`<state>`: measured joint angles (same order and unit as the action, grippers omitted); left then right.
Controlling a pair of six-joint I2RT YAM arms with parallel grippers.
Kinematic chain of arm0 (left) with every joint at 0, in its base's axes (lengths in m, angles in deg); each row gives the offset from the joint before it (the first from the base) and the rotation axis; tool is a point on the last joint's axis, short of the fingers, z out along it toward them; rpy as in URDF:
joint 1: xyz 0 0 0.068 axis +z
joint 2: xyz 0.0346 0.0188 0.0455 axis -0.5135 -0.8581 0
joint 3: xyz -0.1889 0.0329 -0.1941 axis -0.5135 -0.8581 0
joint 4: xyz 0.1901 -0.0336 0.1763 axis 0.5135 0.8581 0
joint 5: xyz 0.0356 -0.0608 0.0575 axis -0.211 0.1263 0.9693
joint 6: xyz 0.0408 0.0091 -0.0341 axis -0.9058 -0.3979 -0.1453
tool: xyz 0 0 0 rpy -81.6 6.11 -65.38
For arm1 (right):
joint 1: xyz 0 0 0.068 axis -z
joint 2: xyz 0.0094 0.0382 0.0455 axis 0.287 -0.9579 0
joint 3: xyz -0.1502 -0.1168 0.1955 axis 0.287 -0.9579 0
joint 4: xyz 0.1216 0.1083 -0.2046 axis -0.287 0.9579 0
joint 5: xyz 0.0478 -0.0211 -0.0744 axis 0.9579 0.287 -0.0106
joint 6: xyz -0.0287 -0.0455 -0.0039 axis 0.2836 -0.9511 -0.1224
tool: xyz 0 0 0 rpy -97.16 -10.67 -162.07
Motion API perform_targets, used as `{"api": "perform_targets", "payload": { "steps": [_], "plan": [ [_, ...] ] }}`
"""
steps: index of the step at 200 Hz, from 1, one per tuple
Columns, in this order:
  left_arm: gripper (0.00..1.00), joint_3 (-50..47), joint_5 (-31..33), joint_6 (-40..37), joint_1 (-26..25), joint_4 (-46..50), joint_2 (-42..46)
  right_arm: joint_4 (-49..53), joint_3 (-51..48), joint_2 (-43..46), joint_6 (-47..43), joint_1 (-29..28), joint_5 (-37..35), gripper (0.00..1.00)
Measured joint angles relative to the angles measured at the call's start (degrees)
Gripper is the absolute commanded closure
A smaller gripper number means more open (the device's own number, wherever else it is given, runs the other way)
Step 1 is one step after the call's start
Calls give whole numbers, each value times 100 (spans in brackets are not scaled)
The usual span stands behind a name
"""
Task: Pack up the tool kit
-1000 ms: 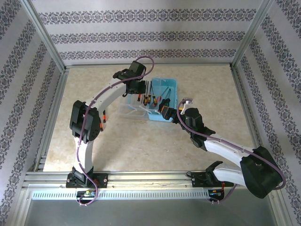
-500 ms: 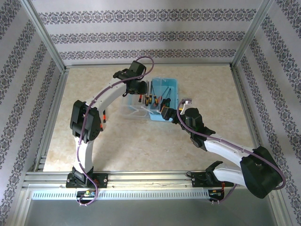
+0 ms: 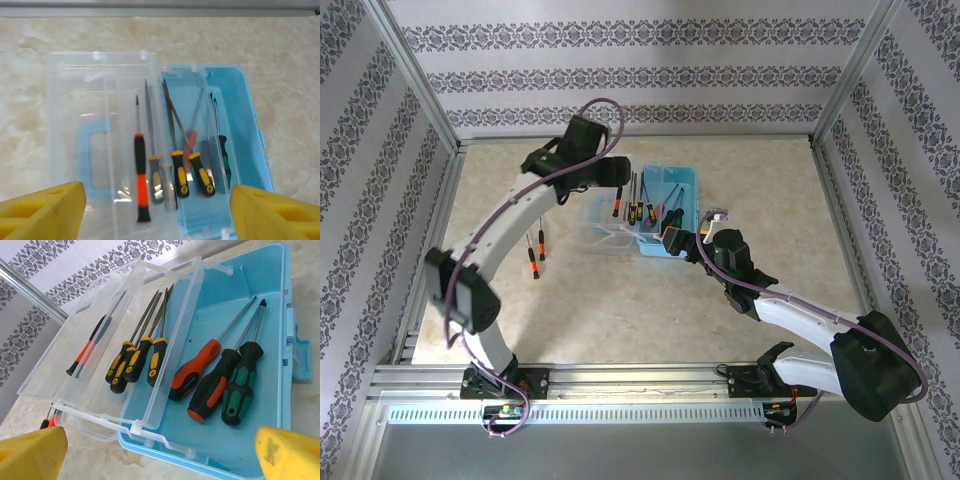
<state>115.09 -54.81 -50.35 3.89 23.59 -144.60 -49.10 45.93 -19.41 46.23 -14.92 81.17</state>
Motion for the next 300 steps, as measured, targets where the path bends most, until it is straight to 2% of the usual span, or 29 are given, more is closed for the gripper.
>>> {"api": "perform_targets", "payload": {
  "steps": [27, 74, 104, 123, 146, 171, 200, 245, 286, 300],
  "plan": [
    [11, -1368, 363, 68, 0, -444, 1132, 0, 0, 0, -2, -2, 2, 6],
    [9, -3657, 1086, 555, 55, -625, 2420, -7, 0, -76, -7, -83, 39, 7],
    [14, -4824, 1449, 1043, 330, -605, 3121, -17, 2, -234, -7, -129, 94, 7],
    [20, -5324, 1539, 1281, 619, -605, 3331, -20, 2, -299, -4, -129, 125, 8],
    [31, -5718, 1467, 1419, 1119, -649, 3353, -22, 4, -361, -4, -129, 129, 9],
    [49, -5925, 1141, 1410, 1705, -828, 3099, -24, 4, -385, -4, -131, 131, 9],
    [50, -5921, 693, 1300, 2076, -1119, 2474, -37, 24, -404, -4, -131, 131, 9],
    [52, -5812, 262, 1172, 2144, -1353, 1945, -42, 46, -413, -7, -131, 136, 9],
    [64, -5757, 151, 1132, 2306, -1464, 1637, -42, 46, -413, -7, -131, 151, 10],
    [64, -5757, 111, 1130, 2367, -1510, 1528, -42, 46, -413, -4, -131, 151, 10]
  ]
}}
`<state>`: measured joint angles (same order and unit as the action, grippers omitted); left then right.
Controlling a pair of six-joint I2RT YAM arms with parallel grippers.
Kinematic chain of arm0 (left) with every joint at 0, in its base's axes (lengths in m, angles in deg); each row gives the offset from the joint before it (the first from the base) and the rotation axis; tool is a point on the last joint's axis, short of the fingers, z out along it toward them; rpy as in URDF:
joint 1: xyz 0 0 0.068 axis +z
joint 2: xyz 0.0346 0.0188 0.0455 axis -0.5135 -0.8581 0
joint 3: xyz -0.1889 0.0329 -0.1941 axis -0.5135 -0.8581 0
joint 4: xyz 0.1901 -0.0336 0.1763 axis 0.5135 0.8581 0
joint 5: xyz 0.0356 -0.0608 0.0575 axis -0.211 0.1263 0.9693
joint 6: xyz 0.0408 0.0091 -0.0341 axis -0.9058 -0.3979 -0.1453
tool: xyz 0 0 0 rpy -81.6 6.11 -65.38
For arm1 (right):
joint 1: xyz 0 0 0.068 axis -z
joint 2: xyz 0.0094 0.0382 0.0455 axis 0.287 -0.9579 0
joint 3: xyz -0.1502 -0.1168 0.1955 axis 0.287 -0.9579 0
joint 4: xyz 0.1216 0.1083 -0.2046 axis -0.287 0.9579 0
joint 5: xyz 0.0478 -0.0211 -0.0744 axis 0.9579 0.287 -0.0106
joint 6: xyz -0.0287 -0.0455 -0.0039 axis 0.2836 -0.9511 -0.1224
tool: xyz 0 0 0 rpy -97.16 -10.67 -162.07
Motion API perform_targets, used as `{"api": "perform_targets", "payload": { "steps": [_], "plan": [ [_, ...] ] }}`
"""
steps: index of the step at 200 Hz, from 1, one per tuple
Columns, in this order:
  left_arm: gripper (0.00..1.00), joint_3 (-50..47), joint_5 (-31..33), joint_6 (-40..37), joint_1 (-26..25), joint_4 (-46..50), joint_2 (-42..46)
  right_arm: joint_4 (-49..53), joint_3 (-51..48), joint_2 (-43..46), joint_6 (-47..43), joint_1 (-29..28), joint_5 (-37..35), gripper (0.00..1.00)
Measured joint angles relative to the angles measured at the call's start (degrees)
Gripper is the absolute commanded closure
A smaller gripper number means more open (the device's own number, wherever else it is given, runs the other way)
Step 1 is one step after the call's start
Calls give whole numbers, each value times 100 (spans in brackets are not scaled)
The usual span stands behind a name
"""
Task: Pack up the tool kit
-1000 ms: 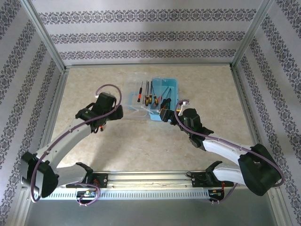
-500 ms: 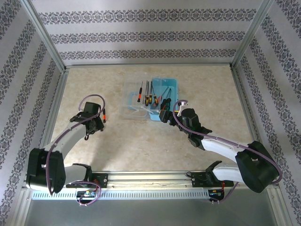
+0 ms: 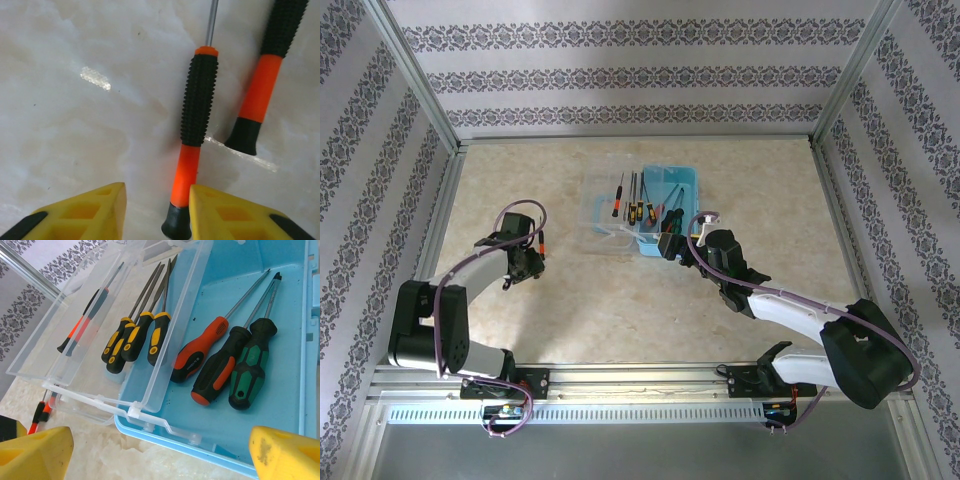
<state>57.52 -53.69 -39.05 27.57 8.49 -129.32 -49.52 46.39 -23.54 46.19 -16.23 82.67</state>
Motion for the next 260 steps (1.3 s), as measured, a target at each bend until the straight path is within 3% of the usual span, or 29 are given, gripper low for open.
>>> {"api": "perform_targets", "payload": {
  "steps": [82, 137, 260],
  "plan": [
    [65, 39, -256, -96, 120, -157, -251, 0, 11, -46, -2, 0, 0, 9],
    [78, 39, -315, -153, 155, -199, -282, -2, 24, -59, 0, 0, 0, 10],
    [90, -79, -332, -192, 155, -245, -125, -2, 31, -66, -2, -13, 0, 10]
  ]
}}
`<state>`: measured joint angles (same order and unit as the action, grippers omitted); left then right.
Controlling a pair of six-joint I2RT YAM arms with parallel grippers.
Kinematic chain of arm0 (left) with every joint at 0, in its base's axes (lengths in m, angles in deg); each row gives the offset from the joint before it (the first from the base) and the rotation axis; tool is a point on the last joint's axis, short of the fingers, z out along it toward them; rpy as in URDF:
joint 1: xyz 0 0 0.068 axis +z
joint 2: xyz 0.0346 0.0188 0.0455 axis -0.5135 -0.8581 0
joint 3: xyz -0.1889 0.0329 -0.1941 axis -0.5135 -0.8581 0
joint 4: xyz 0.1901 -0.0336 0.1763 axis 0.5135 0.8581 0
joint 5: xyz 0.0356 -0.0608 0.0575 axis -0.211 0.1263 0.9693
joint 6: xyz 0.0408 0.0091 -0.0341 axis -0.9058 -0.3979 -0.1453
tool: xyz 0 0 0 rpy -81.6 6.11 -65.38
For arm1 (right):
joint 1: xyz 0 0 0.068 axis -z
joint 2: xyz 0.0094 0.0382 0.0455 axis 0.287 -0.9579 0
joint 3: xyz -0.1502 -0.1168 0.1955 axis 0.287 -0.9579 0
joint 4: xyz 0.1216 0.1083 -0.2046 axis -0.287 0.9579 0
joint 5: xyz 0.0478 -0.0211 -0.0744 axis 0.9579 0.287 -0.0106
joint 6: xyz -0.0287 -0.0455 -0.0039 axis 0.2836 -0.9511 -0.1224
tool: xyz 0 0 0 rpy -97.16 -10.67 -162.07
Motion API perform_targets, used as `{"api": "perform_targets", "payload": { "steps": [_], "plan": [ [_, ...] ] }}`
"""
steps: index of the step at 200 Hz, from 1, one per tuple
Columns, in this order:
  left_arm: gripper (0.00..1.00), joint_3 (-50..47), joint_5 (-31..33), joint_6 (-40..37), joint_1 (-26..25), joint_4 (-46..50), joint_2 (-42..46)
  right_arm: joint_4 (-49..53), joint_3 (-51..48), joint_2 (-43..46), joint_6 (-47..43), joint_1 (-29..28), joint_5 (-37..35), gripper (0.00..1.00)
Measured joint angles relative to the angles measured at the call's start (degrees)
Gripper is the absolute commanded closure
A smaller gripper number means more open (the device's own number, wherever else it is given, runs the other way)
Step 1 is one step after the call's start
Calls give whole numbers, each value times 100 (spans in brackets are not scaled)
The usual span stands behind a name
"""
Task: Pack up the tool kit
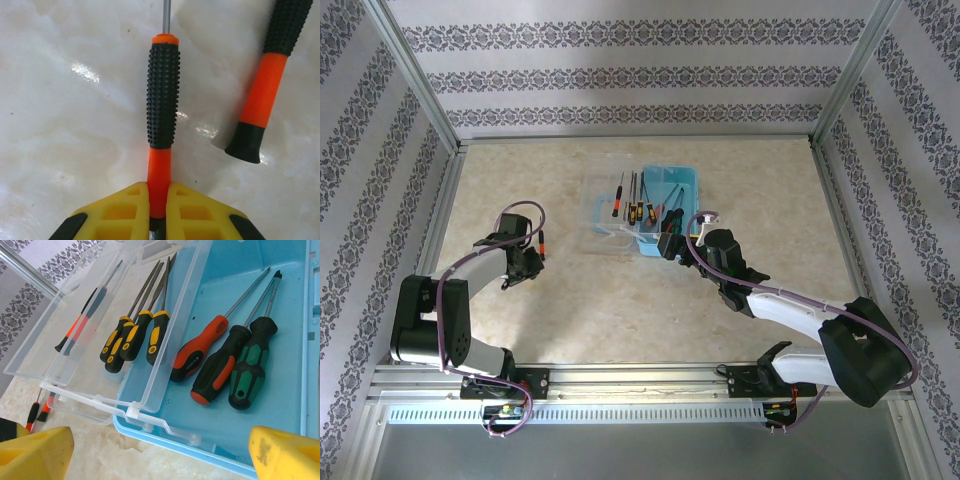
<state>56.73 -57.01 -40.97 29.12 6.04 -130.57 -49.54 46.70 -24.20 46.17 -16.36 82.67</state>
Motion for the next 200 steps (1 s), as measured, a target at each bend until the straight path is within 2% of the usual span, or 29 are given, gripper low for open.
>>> {"api": "perform_targets", "payload": {
  "steps": [16, 32, 52, 68, 79, 103, 127, 200],
  "plan": [
    [89, 0, -7, 0, 0, -2, 7, 0, 0, 0, 0, -24, 0, 10],
    [76, -2, -31, 0, 0, -2, 11, 0, 0, 0, 2, -22, 2, 10],
    [68, 0, -68, -46, 2, 2, 7, 2, 0, 0, 2, -22, 0, 10],
    [66, 0, -61, -55, 2, 4, -48, 2, 0, 0, 2, -22, 0, 10],
    [67, 2, -42, -52, 2, -9, -76, 2, 0, 0, 0, -22, 0, 10],
    [80, 7, 26, -20, 2, -11, -111, 2, 0, 2, 0, -22, -2, 10],
    [87, 13, 111, -20, 2, 26, -125, 2, 0, 2, 0, -22, -2, 10],
    [89, 15, 22, -17, 2, 136, 260, 2, 0, 2, 2, -22, 0, 10]
  ]
}}
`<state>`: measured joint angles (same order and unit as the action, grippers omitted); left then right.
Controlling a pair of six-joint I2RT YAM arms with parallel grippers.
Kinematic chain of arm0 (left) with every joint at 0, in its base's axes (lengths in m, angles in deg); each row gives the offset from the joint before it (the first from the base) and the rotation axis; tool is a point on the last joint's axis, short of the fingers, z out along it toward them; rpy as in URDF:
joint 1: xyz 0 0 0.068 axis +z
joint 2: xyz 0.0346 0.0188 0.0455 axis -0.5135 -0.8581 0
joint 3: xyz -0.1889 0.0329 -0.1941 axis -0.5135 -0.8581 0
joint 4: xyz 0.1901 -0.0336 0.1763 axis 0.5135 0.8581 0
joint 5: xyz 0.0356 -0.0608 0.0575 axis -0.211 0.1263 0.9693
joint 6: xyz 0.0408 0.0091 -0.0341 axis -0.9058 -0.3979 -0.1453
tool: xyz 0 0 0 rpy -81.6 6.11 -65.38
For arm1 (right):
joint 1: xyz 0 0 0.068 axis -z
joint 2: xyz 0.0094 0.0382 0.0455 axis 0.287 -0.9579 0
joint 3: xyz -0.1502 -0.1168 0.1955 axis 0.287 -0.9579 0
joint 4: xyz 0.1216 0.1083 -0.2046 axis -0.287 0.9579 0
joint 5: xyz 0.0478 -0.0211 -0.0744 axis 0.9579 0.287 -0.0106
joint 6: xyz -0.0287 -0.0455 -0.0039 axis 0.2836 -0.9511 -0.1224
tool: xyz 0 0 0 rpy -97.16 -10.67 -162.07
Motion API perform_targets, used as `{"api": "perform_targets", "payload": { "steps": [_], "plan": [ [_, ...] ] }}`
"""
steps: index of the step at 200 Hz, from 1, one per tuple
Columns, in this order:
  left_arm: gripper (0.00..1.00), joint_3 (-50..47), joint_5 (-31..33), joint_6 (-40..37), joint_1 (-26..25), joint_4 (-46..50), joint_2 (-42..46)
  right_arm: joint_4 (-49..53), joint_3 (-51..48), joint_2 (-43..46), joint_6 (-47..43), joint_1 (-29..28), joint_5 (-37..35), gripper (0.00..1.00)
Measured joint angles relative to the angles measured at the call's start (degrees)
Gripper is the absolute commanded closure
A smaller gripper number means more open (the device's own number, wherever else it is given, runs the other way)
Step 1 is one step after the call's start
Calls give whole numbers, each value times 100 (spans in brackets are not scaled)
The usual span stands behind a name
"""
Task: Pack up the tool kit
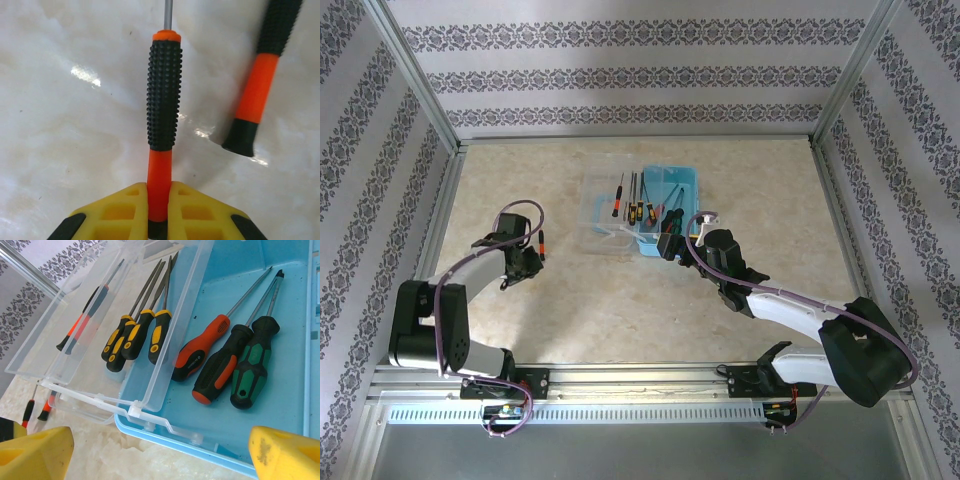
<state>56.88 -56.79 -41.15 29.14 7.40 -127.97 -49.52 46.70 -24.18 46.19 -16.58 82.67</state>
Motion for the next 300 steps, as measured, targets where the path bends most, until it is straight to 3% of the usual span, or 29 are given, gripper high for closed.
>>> {"api": "perform_targets", "payload": {
  "steps": [54, 110, 152, 194, 238, 300],
  "plan": [
    [89, 439, 11, 2, -138, 420, 675, 0, 0, 0, -2, 0, 2, 10],
    [89, 1572, 295, 31, -1191, 984, 634, -87, 0, 0, -44, -28, 127, 10],
    [89, 3056, 570, -66, -2024, 1215, -179, -85, 0, 22, -46, -39, 120, 9],
    [89, 4330, 634, -271, -2487, 1410, -1360, -85, 0, 118, -85, -39, 90, 9],
    [89, 5158, 629, -439, -2675, 1635, -2238, -83, 0, 151, -151, -39, 68, 9],
    [88, 5488, 625, -544, -2675, 1856, -2638, -83, 0, 166, -155, -39, 15, 9]
  ]
}}
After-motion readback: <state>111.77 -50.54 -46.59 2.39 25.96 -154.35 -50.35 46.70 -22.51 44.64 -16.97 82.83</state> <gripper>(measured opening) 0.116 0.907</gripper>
